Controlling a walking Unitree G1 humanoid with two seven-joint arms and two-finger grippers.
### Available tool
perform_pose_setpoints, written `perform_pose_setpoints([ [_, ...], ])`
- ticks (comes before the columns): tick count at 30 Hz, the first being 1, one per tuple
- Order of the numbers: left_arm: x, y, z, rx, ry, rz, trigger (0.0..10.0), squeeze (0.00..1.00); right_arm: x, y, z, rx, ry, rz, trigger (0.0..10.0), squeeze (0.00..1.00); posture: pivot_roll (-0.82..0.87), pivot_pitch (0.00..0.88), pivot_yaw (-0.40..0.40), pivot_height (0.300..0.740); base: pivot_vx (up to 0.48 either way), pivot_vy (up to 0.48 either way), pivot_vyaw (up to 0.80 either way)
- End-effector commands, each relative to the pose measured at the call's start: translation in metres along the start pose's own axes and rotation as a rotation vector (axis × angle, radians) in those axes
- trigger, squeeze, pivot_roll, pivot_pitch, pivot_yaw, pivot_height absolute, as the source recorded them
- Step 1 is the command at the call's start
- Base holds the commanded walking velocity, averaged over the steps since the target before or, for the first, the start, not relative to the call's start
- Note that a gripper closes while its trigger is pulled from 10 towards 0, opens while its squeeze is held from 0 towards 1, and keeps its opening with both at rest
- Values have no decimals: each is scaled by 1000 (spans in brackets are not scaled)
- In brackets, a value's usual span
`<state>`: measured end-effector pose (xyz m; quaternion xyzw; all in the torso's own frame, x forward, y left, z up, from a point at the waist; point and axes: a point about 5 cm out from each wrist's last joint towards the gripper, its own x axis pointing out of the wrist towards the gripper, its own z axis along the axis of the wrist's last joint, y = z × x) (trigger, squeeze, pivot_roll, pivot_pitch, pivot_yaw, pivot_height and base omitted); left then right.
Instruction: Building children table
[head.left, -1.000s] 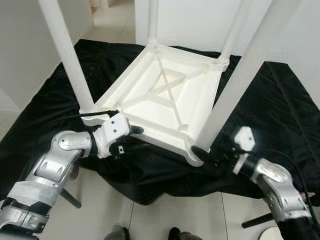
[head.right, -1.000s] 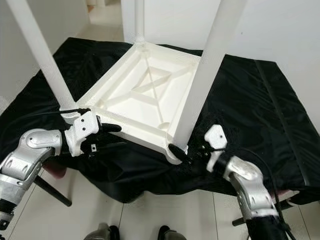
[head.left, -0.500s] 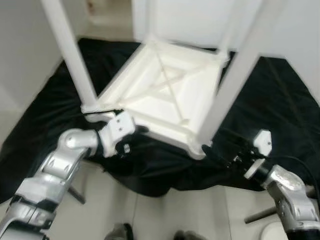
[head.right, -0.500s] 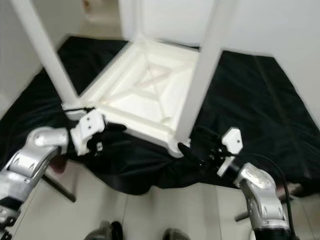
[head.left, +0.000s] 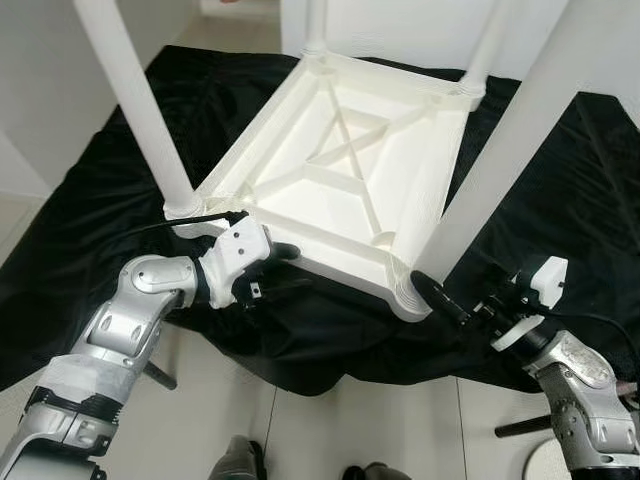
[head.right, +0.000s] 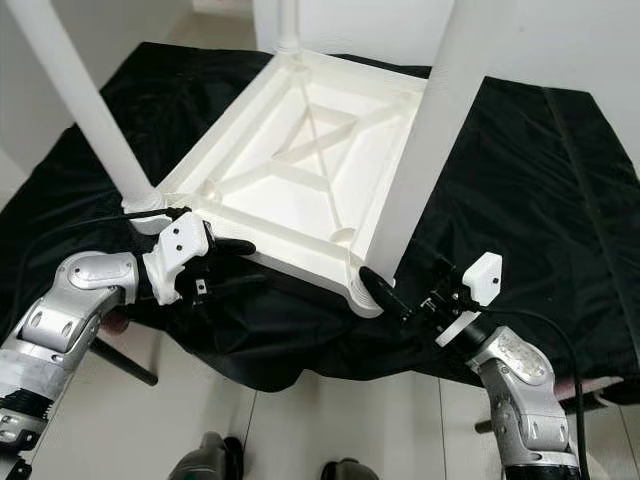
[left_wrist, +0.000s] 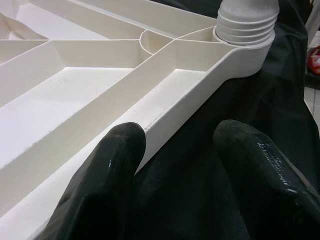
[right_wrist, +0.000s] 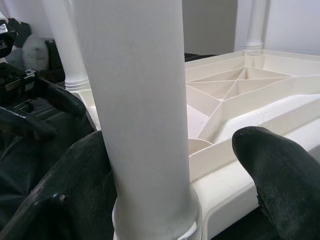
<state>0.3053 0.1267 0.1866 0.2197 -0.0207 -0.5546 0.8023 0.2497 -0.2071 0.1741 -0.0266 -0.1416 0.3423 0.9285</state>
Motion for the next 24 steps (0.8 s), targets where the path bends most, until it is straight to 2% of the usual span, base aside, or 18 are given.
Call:
perform_pose_setpoints([
  [1, -1, 1, -2, -10, 7, 51, 10000, 0, -2, -1, 2, -3, 8, -13, 10000, 0, -3, 131, 6, 740, 0, 0, 0],
  [10, 3, -3, -3, -8, 8, 38, 10000, 0, 7, 0, 6, -40, 26, 20, 10000, 0, -5, 126, 4, 740, 0, 0, 0],
  [17, 6, 0, -4, -20, 4, 61, 10000, 0, 24, 7, -4, -34, 34, -2, 10000, 0, -8, 128, -2, 740, 0, 0, 0],
  [22, 5, 4, -5, -32, 3, 92, 10000, 0, 14, -2, -6, -38, 48, -95, 10000, 0, -14, 125, -5, 740, 0, 0, 0],
  [24, 5, 5, -5, -40, 1, 98, 10000, 0, 5, -6, -4, -53, 62, -119, 10000, 0, -31, 122, 5, 740, 0, 0, 0],
])
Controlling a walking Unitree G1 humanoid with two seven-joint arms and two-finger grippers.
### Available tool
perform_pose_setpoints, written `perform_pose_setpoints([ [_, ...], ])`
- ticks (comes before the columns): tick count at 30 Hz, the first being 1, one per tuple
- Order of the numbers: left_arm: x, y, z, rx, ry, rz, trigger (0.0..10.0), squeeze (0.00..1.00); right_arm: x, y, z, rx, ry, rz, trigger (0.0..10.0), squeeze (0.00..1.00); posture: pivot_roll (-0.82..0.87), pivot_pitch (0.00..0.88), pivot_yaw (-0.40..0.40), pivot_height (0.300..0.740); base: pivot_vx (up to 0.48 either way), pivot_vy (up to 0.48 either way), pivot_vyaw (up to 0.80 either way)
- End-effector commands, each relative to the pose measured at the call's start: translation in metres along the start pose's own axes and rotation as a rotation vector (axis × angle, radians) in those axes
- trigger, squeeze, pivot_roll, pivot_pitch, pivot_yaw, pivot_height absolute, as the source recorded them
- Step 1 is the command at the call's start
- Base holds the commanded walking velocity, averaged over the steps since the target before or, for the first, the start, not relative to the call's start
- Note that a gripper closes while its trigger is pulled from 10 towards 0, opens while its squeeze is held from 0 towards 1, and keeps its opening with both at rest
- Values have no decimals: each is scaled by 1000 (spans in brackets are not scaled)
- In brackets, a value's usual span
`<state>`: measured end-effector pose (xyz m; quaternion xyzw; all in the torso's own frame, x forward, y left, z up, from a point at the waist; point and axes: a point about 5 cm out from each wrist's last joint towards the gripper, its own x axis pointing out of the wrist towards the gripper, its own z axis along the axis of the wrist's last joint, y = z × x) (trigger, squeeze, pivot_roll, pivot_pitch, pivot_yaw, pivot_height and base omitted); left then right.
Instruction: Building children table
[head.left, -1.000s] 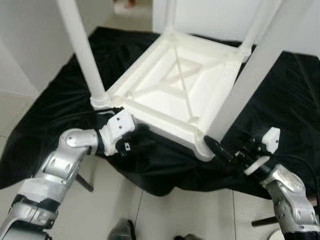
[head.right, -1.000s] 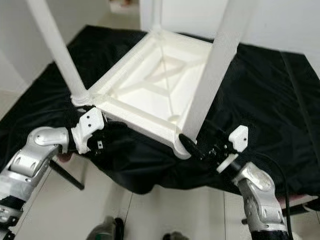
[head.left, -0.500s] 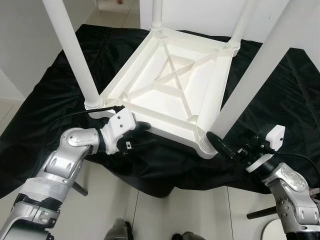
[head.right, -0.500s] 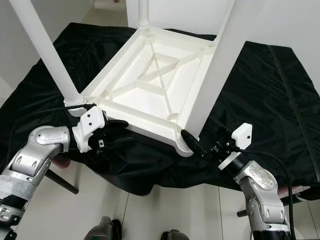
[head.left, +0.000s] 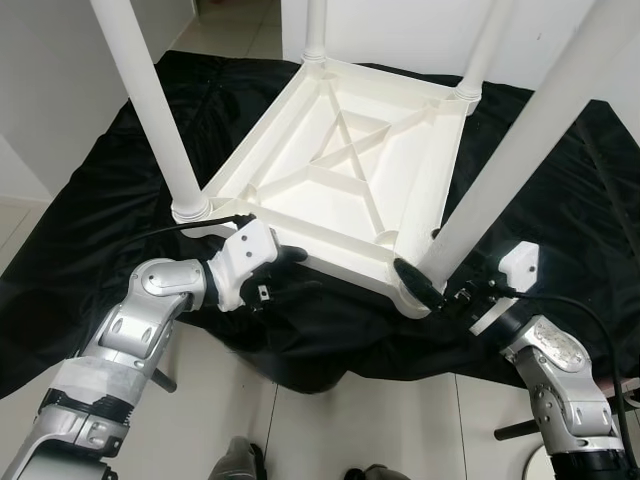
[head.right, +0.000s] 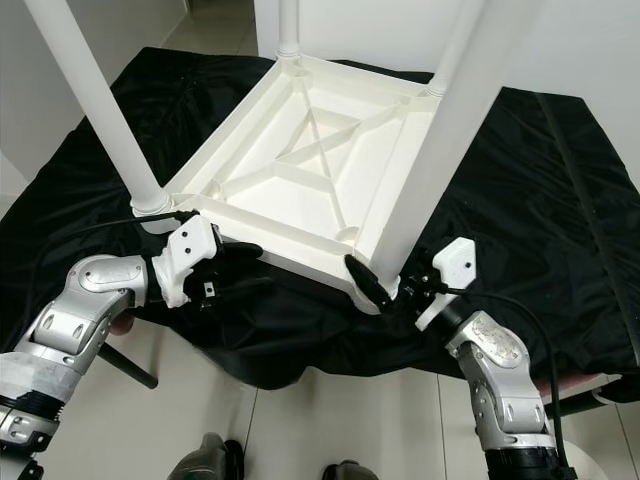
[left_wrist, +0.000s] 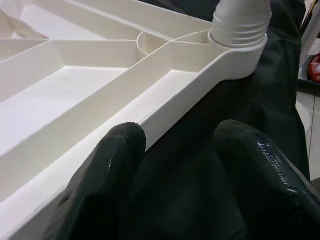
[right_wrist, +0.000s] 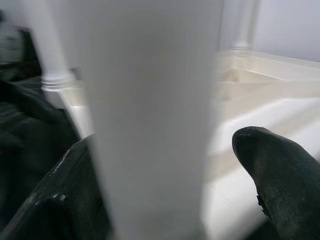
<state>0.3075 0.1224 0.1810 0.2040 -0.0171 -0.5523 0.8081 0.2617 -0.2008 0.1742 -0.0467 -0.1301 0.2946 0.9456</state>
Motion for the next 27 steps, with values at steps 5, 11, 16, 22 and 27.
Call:
perform_pose_setpoints([
  [5, 3, 9, -2, -28, 1, 96, 10000, 0, -19, -12, 2, -39, 36, -72, 10000, 0, -50, 107, 21, 740, 0, 0, 0],
  [11, 4, 12, -4, -85, -16, 126, 10000, 0, -11, -5, 1, -17, 36, -93, 10000, 0, -79, 99, 45, 740, 0, 0, 0],
  [16, 1, 11, -5, -149, -61, 168, 10000, 0, 0, 4, -2, 24, 47, -97, 10000, 0, -90, 90, 50, 740, 0, 0, 0],
  [22, -4, 7, -4, -257, -137, 253, 10000, 0, 7, 9, -11, -40, 122, -124, 10000, 0, -86, 81, 45, 740, 0, 0, 0],
  [27, -4, -1, -3, -270, -145, 235, 10000, 0, 8, 8, -13, -40, 140, -96, 10000, 0, -73, 82, 46, 740, 0, 0, 0],
])
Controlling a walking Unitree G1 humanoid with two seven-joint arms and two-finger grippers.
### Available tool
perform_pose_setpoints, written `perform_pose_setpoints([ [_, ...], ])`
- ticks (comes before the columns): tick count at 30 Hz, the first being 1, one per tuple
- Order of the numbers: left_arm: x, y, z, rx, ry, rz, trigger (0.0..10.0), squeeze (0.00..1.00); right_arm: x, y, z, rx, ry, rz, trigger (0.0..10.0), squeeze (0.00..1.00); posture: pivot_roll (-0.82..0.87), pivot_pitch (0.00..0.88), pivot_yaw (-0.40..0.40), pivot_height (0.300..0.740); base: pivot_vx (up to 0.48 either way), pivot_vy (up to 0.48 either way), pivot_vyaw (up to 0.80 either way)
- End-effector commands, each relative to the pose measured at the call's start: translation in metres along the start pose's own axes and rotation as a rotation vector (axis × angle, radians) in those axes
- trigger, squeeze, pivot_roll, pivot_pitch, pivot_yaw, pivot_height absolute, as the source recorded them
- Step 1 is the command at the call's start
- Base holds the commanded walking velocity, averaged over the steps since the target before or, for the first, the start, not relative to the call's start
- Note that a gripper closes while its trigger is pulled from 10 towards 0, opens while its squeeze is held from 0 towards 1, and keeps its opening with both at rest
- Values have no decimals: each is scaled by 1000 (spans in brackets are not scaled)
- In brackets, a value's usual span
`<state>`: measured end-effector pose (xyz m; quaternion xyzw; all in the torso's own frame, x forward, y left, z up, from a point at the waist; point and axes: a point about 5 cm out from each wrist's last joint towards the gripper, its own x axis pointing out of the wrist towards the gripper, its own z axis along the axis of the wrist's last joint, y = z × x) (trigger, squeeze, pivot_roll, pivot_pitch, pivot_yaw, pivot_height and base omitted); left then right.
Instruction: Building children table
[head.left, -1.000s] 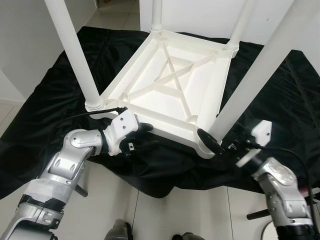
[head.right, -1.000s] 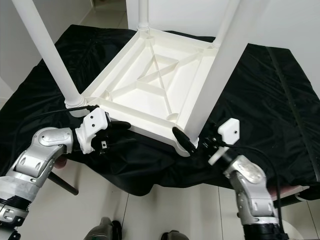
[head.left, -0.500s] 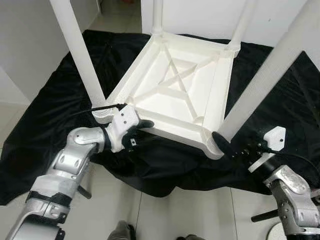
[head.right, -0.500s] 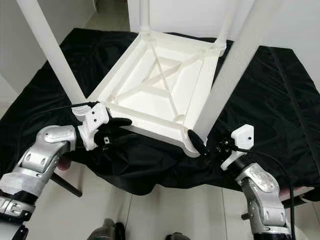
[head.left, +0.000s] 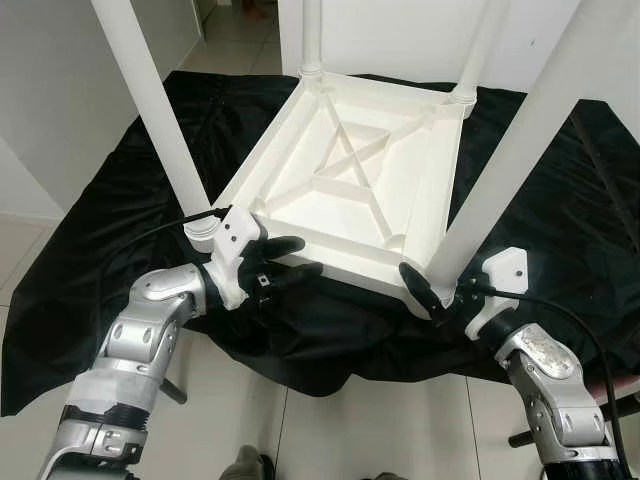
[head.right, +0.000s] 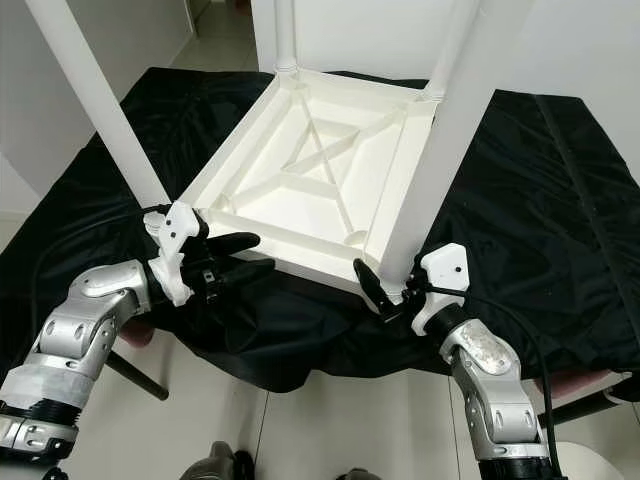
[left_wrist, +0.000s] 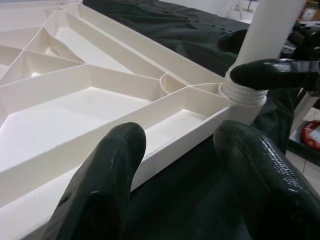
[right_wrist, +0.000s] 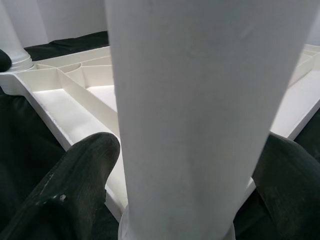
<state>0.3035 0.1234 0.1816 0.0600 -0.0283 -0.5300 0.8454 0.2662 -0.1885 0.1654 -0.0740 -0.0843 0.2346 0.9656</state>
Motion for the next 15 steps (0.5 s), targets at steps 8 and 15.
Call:
perform_pose_setpoints([
  [8, -4, -15, 0, -34, -24, 58, 10000, 0, 3, -3, -1, -28, 30, 84, 10000, 0, -80, 71, 47, 740, 0, 0, 0],
  [15, 2, -42, 1, -42, -39, -90, 10000, 0, 5, -10, -1, -40, 53, 146, 7961, 0, -73, 63, 35, 740, 0, 0, 0],
])
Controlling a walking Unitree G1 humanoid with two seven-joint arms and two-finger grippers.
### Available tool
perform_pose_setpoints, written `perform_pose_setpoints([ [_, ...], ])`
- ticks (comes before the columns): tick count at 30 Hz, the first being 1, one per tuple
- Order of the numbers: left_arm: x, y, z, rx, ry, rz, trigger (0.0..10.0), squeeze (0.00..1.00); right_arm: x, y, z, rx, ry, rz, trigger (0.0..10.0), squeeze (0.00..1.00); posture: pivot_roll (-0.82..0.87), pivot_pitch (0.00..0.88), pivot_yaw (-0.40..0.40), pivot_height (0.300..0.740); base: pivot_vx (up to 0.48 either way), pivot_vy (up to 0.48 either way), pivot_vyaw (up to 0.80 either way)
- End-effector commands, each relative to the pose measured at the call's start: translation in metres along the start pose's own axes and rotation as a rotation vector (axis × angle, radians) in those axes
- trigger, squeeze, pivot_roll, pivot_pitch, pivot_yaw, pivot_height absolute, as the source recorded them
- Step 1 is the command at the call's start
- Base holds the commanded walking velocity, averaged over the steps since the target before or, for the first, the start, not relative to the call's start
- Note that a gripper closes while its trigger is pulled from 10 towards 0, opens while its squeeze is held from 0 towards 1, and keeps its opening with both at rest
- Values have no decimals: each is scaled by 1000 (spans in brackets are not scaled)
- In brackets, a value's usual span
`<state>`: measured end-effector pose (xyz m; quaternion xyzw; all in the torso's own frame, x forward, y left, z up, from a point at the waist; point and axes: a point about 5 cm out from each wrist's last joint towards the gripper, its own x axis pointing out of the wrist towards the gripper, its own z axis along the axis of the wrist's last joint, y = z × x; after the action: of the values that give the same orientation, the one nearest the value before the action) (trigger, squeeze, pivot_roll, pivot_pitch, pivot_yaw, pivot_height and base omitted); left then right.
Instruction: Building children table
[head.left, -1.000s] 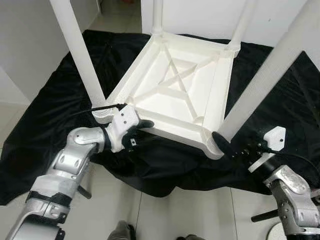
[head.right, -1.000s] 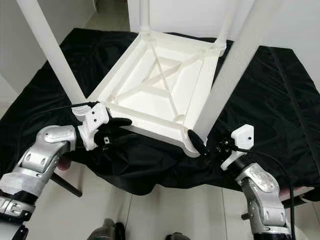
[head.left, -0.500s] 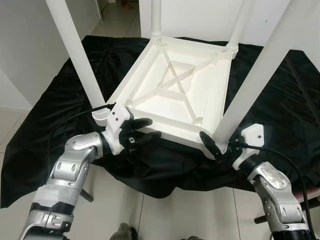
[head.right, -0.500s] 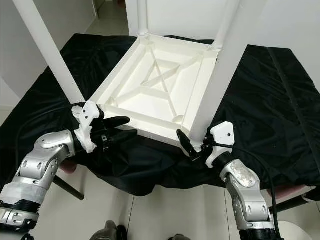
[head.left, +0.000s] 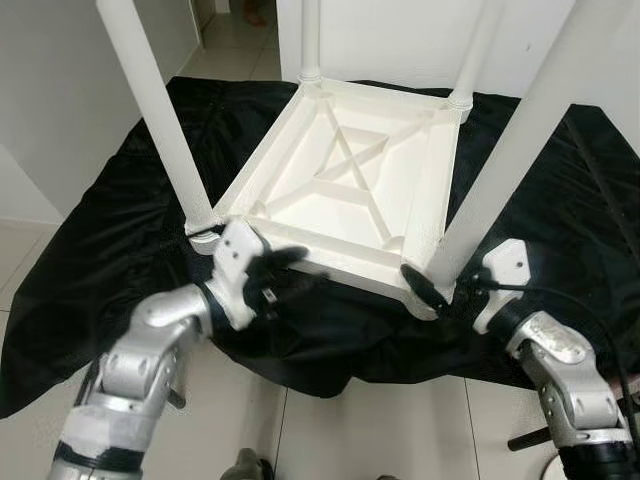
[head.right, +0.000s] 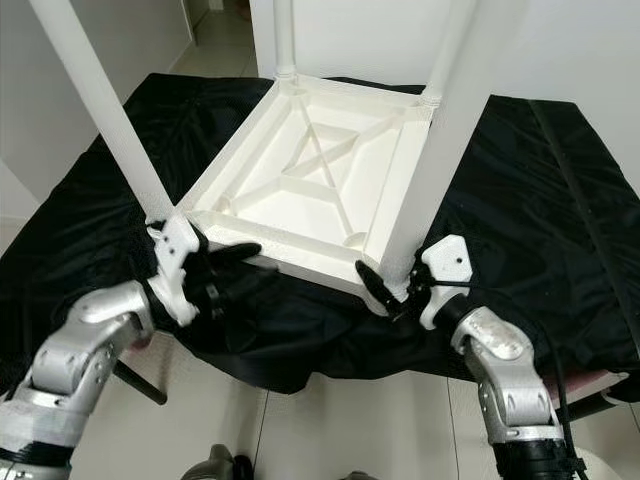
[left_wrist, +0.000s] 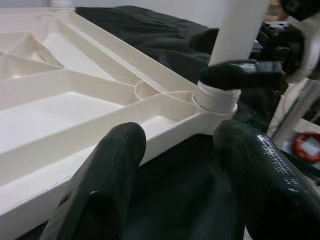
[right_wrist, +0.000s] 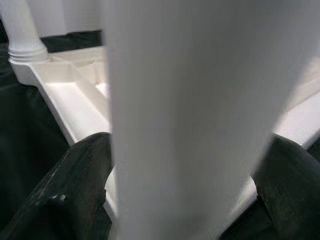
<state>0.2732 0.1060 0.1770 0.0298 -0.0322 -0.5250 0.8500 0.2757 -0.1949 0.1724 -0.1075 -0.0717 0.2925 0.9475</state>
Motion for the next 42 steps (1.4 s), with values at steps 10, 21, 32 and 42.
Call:
perform_pose_setpoints([
  [10, 20, -36, -1, 8, 37, -180, 10000, 0, 3, -3, -11, 13, 48, 68, 0, 0, -61, 58, 17, 740, 0, 0, 0],
  [21, 25, -38, 3, -2, 24, -138, 10000, 0, 0, -5, -16, 57, 68, 18, 10000, 0, -58, 53, 14, 740, 0, 0, 0],
  [32, 30, -35, 3, 26, 39, -75, 10000, 0, 4, 4, -23, 107, 87, -204, 10000, 0, -55, 48, 13, 740, 0, 0, 0],
  [42, 35, -25, 5, 44, 29, -16, 10000, 0, 4, 25, -18, 203, 87, -535, 10000, 0, -67, 44, 14, 740, 0, 0, 0],
])
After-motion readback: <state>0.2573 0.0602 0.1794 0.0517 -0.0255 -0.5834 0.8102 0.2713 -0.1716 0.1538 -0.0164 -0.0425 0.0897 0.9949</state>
